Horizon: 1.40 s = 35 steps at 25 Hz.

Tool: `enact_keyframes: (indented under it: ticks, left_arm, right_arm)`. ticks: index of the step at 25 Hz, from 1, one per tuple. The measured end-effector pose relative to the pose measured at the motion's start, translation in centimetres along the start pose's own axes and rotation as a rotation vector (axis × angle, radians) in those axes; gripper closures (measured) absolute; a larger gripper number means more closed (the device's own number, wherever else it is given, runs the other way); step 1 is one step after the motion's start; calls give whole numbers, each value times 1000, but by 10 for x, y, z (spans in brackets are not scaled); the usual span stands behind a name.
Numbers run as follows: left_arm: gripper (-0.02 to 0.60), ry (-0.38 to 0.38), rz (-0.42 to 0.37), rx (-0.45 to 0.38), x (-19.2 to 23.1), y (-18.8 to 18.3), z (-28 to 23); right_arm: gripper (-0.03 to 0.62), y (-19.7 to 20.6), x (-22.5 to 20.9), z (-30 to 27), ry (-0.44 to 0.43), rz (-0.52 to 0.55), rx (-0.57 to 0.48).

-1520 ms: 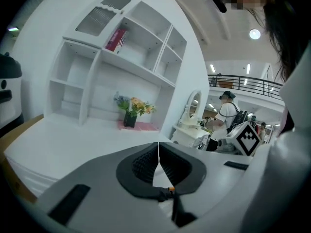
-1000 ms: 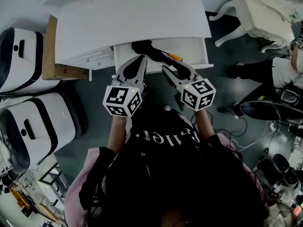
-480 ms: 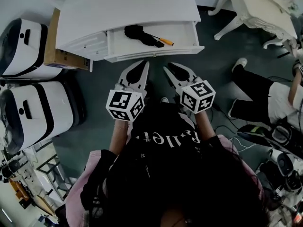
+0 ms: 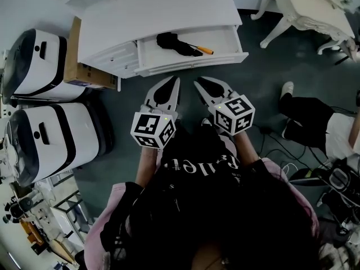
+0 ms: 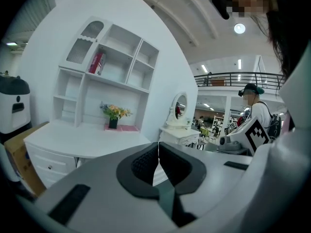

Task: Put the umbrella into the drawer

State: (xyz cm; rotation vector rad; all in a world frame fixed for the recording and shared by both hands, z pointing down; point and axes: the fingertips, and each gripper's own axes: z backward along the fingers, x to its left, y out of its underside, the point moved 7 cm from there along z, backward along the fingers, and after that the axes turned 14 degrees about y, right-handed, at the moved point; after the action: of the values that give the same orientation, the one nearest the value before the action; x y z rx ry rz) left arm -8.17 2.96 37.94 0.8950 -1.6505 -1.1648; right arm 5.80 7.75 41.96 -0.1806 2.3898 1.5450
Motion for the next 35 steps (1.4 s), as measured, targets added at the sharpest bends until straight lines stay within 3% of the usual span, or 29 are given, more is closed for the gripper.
enact_keyframes:
  ticks: [6, 21, 35]
  left_arm:
    - [565, 49, -48, 5, 8, -6, 39]
    - [565, 18, 7, 3, 58, 19, 159]
    - [565, 63, 26, 10, 62, 45, 187]
  right_arm:
    - [528, 6, 42, -10, 27, -7, -4]
    - [534, 48, 144, -31, 79, -3, 27]
    - [534, 78, 164, -14, 151, -11, 25]
